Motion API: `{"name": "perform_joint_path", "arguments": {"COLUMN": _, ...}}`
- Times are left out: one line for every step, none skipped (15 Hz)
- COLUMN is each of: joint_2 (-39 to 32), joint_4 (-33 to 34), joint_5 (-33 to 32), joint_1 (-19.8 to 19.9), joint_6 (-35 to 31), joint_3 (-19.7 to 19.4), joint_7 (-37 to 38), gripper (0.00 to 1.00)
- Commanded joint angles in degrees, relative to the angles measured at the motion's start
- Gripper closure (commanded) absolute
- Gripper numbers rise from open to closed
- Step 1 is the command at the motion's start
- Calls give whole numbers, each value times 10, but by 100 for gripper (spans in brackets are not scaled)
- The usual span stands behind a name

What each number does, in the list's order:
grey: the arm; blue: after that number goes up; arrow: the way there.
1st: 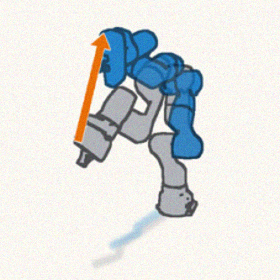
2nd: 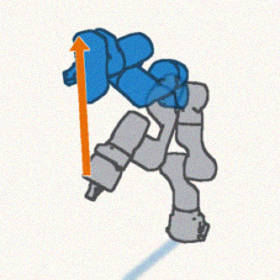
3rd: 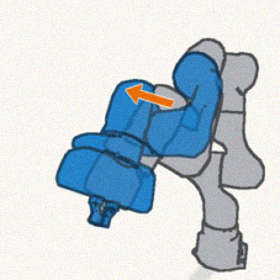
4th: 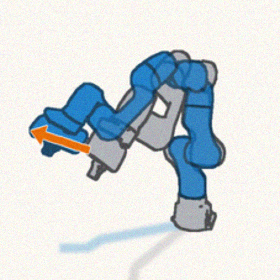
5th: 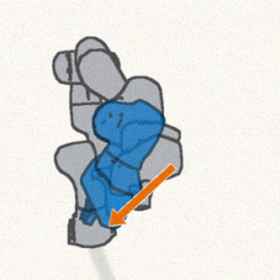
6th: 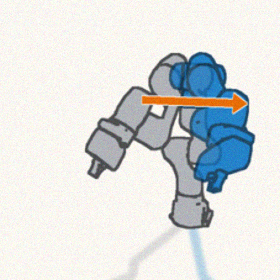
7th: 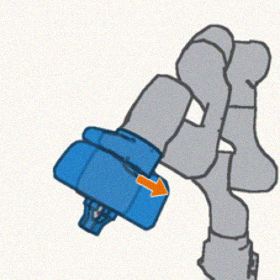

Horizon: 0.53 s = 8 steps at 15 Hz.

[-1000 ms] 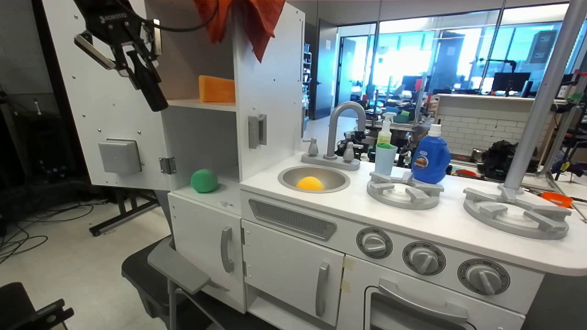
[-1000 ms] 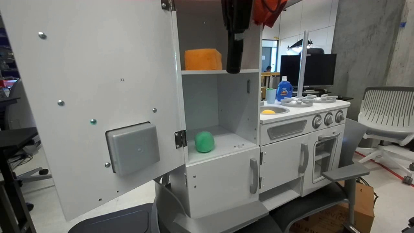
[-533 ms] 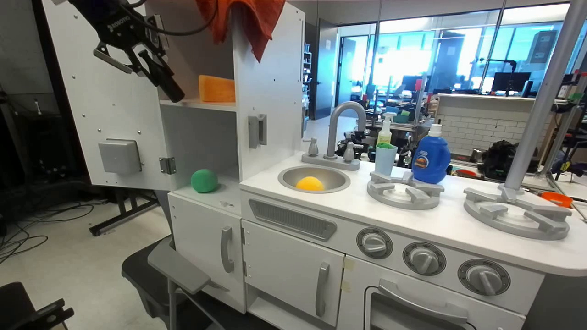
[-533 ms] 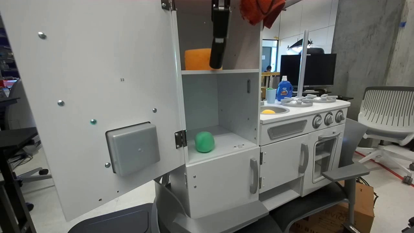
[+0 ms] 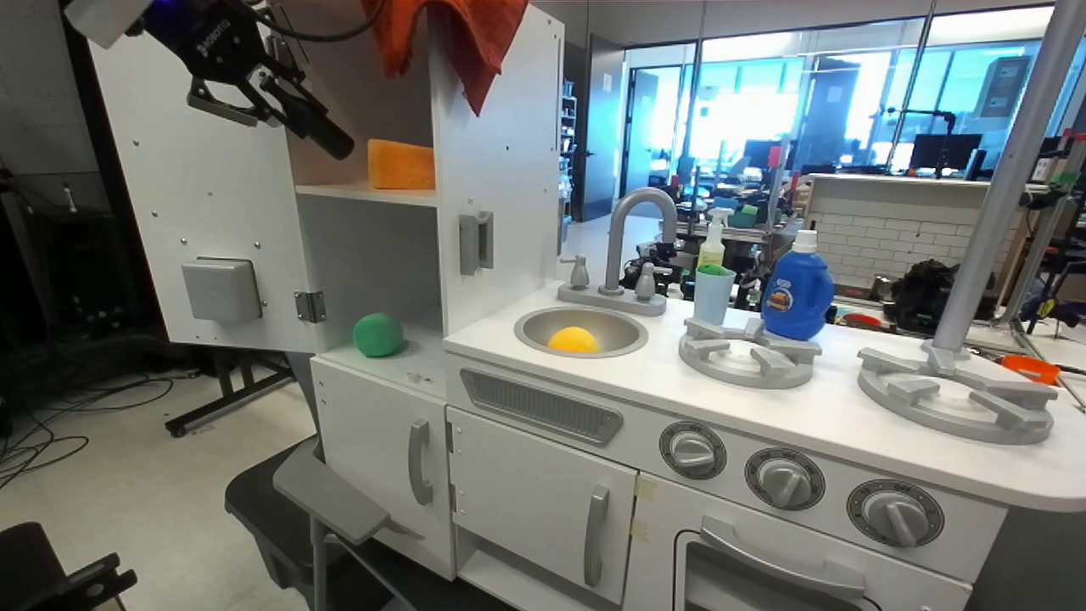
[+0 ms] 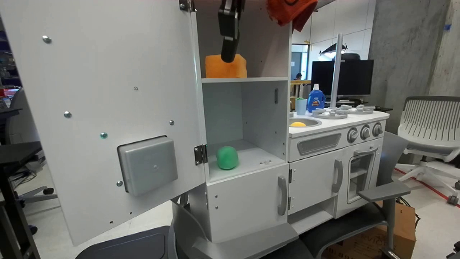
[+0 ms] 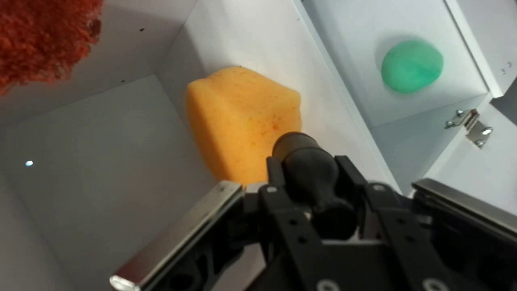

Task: Put the black bottle and the sponge on the top shelf then close the door

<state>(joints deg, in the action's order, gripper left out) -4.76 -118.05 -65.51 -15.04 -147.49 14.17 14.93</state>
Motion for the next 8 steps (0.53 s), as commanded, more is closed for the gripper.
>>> {"name": "perform_joint_path", "arguments": {"joint_2": -46, "joint_4": 42, "joint_5": -126, "joint_1": -9, "joint_6": 3, "joint_3": -6, "joint_7": 142, "gripper": 89}}
{"name": "perform_joint_path", "arguments": {"joint_2": -60, "joint_4": 54, "joint_5": -160, "joint_1": -10, "joint_6": 7, "joint_3": -6, "joint_7": 183, "gripper": 89}}
{"name": "perform_joint_path", "arguments": {"joint_2": -76, "joint_4": 68, "joint_5": -191, "joint_1": -10, "joint_6": 13, "joint_3": -7, "joint_7": 218, "gripper": 89}}
{"name": "perform_joint_path", "arguments": {"joint_2": -90, "joint_4": 80, "joint_5": -221, "joint_1": -13, "joint_6": 19, "joint_3": -6, "joint_7": 253, "gripper": 89}}
{"name": "perform_joint_path", "arguments": {"joint_2": -105, "joint_4": 94, "joint_5": -245, "joint_1": -14, "joint_6": 26, "joint_3": -6, "joint_7": 282, "gripper": 89}}
{"name": "perform_joint_path", "arguments": {"joint_2": -120, "joint_4": 108, "joint_5": -266, "joint_1": -13, "joint_6": 29, "joint_3": -7, "joint_7": 306, "gripper": 89}}
{"name": "perform_joint_path", "arguments": {"joint_2": -132, "joint_4": 119, "joint_5": -279, "joint_1": -13, "joint_6": 36, "joint_3": -6, "joint_7": 323, "gripper": 89}}
{"name": "perform_joint_path", "arguments": {"joint_2": -142, "joint_4": 130, "joint_5": -290, "joint_1": -14, "joint_6": 43, "joint_3": -5, "joint_7": 339, "gripper": 89}}
